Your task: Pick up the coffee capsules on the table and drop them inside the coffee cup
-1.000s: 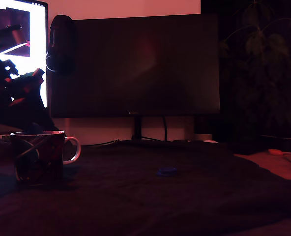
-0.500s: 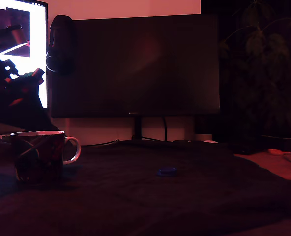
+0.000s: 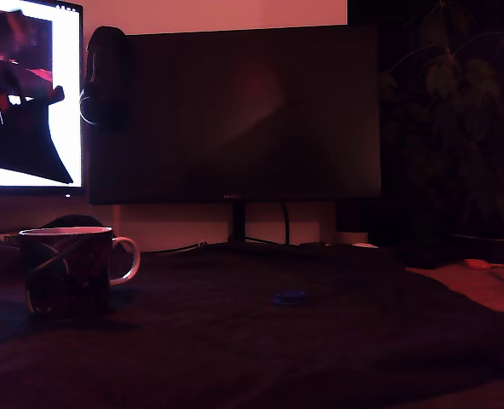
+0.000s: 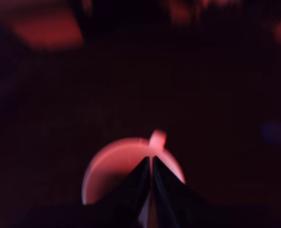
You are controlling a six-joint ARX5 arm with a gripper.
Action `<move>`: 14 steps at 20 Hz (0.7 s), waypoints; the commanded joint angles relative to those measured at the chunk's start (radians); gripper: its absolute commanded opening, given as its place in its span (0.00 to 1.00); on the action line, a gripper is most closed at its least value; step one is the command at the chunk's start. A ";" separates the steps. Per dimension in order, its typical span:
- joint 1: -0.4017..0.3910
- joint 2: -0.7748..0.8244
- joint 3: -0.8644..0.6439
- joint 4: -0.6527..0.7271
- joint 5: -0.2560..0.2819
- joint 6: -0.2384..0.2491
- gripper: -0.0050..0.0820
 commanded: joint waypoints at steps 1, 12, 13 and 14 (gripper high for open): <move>0.011 -0.025 -0.003 0.004 -0.002 0.005 0.03; 0.050 -0.149 -0.065 0.051 -0.003 0.005 0.03; 0.056 -0.167 -0.094 0.070 -0.003 0.004 0.03; 0.063 -0.185 -0.121 0.081 -0.003 0.001 0.03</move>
